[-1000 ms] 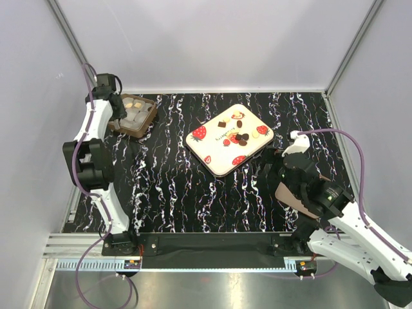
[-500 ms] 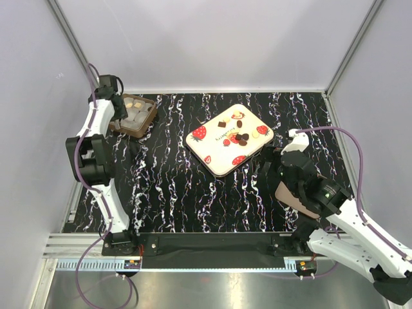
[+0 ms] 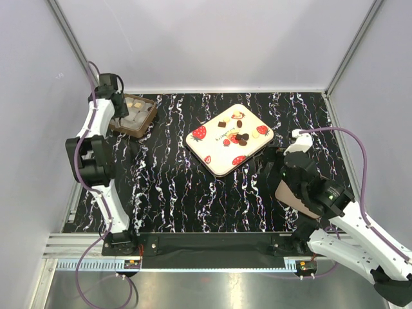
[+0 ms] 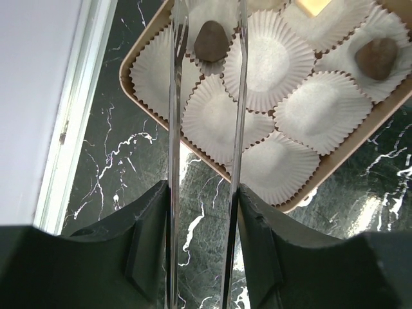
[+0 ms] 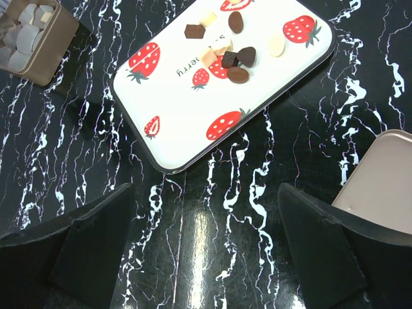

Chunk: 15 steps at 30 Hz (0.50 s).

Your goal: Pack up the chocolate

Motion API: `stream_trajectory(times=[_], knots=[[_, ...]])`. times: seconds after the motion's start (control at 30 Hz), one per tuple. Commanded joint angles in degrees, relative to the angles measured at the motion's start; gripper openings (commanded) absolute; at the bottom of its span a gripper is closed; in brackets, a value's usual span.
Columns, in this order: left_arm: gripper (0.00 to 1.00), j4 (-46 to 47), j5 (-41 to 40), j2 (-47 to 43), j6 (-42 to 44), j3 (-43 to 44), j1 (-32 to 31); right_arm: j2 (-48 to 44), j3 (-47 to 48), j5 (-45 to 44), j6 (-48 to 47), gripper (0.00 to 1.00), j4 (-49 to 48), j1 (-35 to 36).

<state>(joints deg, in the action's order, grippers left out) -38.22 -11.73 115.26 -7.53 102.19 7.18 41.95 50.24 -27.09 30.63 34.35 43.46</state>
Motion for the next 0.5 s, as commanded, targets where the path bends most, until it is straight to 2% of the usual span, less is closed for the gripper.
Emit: stream_trajectory(times=[0.0,0.1,0.23,0.3,0.47], knots=[[0.48,1.7,0.0,-7.7,0.3,2.9,-1.6,-0.6,3.6,-1.3,-0.5,1.00,0.7,0.1],[0.48,0.6,1.6,-12.6,0.4,1.3,-4.2,-0.5,5.5,0.0,0.2,1.00,2.6,0.1],[0.48,-0.7,2.0,-17.7,0.1,-3.5,-10.8,-1.5,5.7,0.3,0.7,1.00,3.4,0.0],[0.48,0.2,5.8,-20.8,-0.3,-6.0,-13.9,-2.0,6.0,0.3,0.7,1.00,4.1,0.1],[0.48,4.4,9.3,-24.0,-0.6,-13.7,-27.7,-2.5,5.8,-0.1,1.0,0.99,4.7,0.1]])
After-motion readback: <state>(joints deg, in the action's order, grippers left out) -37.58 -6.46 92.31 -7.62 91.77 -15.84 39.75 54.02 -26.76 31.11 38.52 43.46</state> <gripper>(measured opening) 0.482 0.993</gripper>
